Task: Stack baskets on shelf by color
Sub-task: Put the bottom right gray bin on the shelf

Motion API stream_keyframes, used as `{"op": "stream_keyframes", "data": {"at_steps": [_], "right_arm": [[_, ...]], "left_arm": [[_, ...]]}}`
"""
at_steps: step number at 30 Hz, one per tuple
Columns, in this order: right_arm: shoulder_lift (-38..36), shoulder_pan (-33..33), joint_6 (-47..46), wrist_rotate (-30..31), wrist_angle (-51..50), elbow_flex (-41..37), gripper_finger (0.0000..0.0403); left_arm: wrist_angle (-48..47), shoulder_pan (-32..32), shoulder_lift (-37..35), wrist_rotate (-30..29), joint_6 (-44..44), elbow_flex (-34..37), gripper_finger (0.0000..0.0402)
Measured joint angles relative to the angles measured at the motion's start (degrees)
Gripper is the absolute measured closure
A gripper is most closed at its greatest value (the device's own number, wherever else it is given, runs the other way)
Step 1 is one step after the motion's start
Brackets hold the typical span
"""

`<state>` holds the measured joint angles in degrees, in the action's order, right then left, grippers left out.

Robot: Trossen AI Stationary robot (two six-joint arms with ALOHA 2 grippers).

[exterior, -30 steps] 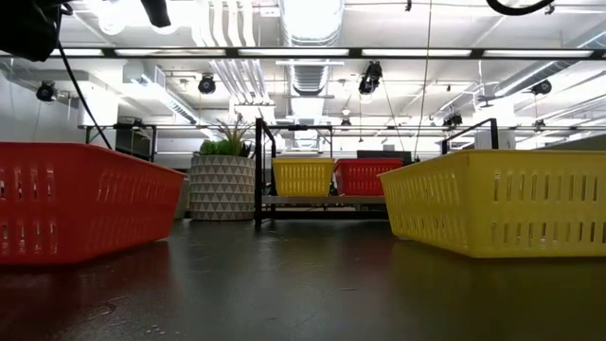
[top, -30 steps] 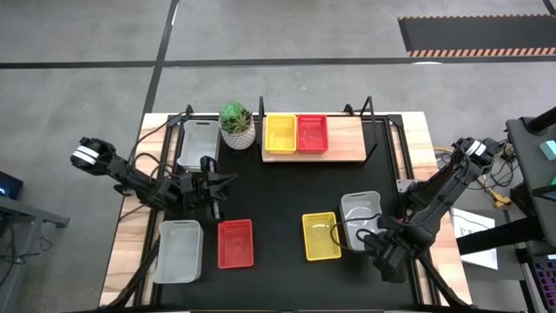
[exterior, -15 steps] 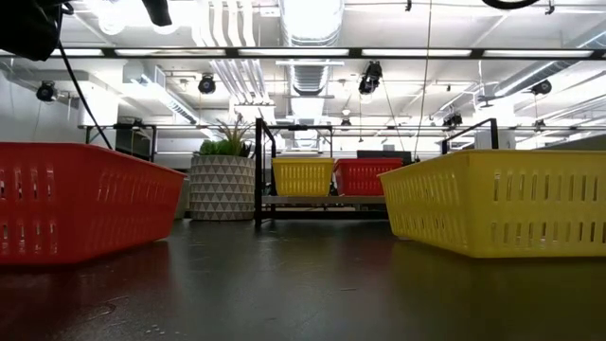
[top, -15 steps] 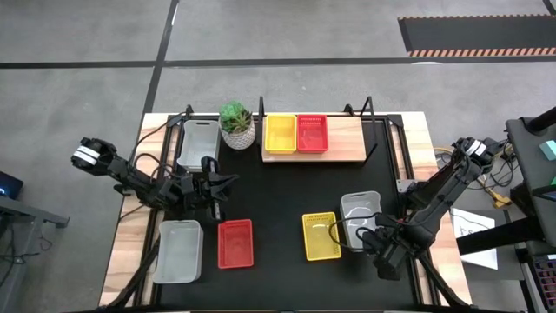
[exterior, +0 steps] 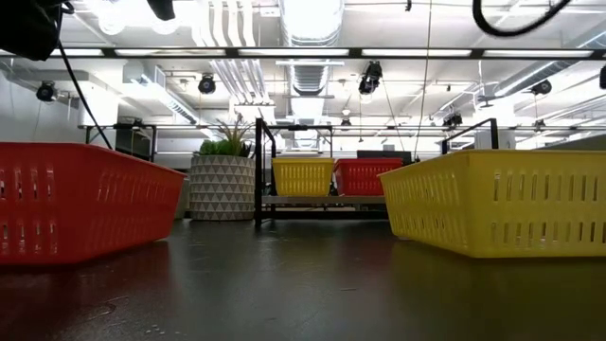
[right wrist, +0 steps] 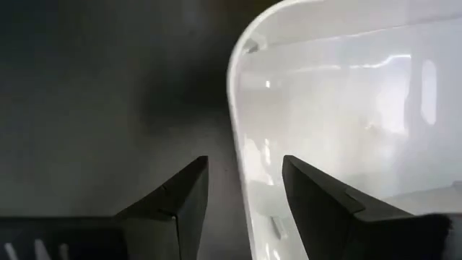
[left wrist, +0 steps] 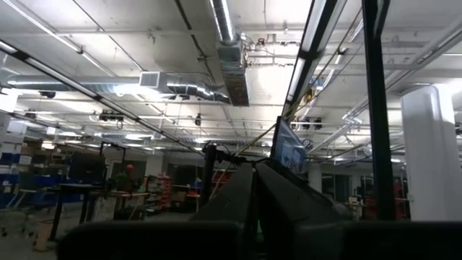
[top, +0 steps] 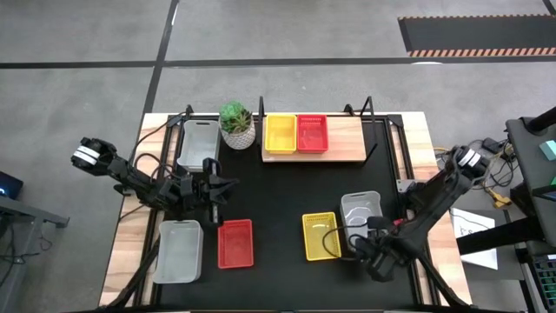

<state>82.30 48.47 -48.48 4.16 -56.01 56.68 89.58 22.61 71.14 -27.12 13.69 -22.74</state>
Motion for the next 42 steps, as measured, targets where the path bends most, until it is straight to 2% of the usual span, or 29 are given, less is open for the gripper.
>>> {"op": "stream_keyframes", "data": {"at_steps": [5,13,15,20,26,34,42], "right_arm": [[4.3,0.0,2.1,0.0,0.0,1.1,0.0258],[6.7,0.0,5.3,0.0,-0.7,3.5,0.0373],[6.7,0.0,5.7,0.0,-0.9,4.3,0.0388],[6.0,0.0,5.2,0.0,-3.1,7.8,0.0393],[5.9,0.0,3.4,0.7,-14.4,16.0,0.0394],[5.9,-0.1,2.5,7.0,-27.2,25.9,0.0394],[5.9,-1.9,3.9,13.2,-34.2,33.1,0.0394]], "left_arm": [[0.0,0.0,0.0,0.4,0.0,0.0,0.04],[0.0,0.0,0.0,0.4,0.1,0.0,0.04],[0.0,0.0,0.0,0.4,0.2,0.0,0.04],[0.0,0.0,0.0,0.4,0.6,0.0,0.04],[0.0,0.0,-0.7,0.4,2.9,0.0,0.04],[-0.1,-0.1,-2.7,0.2,7.1,0.0,0.04],[0.0,-0.1,-3.5,0.1,12.0,0.0,0.04]]}}
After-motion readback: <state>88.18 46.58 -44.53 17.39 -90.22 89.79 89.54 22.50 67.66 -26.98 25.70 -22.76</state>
